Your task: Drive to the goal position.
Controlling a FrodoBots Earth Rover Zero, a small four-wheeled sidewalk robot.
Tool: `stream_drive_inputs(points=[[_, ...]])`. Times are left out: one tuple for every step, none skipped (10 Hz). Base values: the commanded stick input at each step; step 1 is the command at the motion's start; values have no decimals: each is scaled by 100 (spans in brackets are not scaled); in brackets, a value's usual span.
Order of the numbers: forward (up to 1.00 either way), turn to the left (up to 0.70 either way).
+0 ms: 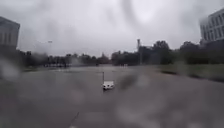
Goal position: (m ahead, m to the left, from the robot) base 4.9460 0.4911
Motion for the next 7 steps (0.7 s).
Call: stream_drive_inputs(points=[[100, 0], [100, 0], [100, 0], [100, 0], [100, 0], [100, 0], [100, 0]])
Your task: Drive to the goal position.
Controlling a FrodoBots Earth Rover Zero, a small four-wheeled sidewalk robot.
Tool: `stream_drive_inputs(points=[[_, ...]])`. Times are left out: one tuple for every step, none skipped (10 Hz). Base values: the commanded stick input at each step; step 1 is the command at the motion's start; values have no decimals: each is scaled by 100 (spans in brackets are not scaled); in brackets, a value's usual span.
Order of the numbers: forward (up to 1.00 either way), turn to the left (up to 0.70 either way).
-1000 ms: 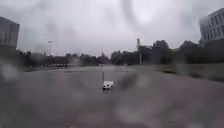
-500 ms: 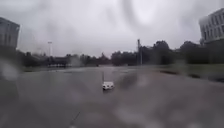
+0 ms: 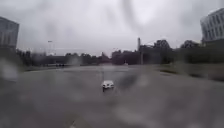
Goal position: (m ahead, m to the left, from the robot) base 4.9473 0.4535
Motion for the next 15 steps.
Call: stream_drive_inputs(points=[[100, 0], [100, 0], [100, 0], [100, 0], [100, 0], [100, 0], [100, 0], [100, 0], [100, 0], [100, 0], [100, 0], [100, 0], [100, 0], [100, 0], [100, 0]])
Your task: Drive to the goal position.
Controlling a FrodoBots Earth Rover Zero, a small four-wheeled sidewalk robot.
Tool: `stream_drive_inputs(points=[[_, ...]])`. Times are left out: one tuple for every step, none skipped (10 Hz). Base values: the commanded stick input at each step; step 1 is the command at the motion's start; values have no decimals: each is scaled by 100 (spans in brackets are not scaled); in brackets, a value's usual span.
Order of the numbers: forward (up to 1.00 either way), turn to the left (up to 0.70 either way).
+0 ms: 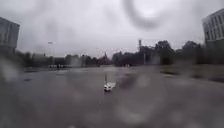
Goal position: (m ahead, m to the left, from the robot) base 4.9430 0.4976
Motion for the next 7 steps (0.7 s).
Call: stream_drive_inputs(points=[[100, 0], [100, 0], [100, 0], [100, -10], [100, -27], [100, -27], [100, -13]])
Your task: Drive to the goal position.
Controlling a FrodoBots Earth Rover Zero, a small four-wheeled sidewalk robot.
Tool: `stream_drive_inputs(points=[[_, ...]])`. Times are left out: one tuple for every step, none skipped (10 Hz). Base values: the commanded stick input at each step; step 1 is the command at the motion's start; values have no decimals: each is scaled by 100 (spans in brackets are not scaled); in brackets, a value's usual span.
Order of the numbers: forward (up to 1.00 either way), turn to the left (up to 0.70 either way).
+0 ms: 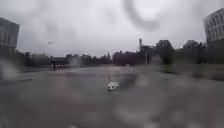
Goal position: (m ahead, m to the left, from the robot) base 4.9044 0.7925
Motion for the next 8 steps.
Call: stream_drive_inputs(points=[[100, 0], [100, 0], [100, 0], [100, 0], [100, 0], [100, 0], [100, 0], [100, 0]])
